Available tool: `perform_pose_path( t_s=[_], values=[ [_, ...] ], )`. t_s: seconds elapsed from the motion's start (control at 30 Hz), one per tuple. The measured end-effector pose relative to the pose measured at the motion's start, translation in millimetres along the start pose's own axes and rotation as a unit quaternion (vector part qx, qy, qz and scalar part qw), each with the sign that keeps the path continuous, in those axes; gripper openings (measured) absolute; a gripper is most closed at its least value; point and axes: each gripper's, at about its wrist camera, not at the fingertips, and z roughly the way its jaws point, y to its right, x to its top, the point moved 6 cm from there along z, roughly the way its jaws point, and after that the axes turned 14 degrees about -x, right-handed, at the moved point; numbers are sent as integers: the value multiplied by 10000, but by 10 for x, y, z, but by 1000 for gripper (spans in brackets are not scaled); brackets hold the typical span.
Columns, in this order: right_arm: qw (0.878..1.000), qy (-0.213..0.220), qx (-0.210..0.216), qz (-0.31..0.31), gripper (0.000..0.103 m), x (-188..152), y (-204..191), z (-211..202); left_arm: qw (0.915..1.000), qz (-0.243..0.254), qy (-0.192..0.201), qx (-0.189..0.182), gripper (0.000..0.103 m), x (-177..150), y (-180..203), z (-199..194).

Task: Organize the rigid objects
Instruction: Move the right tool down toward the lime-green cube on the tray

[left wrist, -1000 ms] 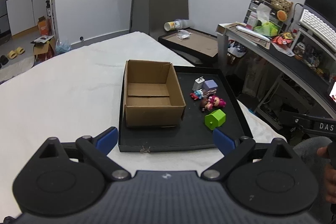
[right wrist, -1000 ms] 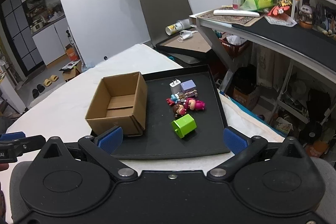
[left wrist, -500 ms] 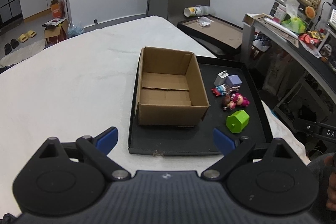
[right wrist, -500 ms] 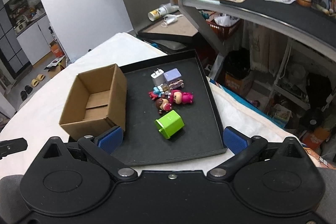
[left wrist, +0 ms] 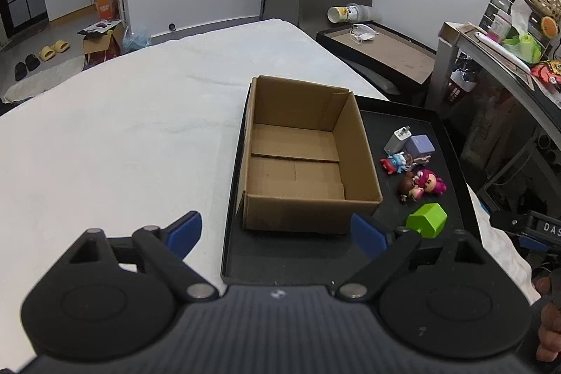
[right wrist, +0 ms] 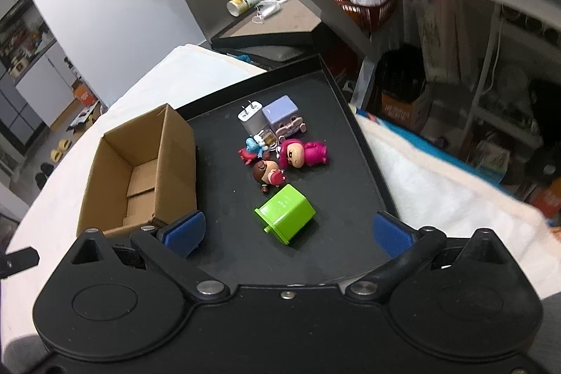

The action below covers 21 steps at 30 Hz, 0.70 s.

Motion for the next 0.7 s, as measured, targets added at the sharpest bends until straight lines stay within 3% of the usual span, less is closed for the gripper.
perform_pose_path(
  t_s=[0.13, 0.33, 0.7],
  values=[
    [9989, -251, 220, 328, 94, 3, -7, 233, 9998, -151, -61, -96, 71, 43, -89, 161],
    [9970, -297, 553, 444, 93, -14, -108, 474, 9995, -237, -146, -146, 53, 133, -214, 398],
    [9897, -752, 535, 1097, 84, 1, 8, 834, 9976, -593, -333, -143, 50, 247, -474, 769]
  ],
)
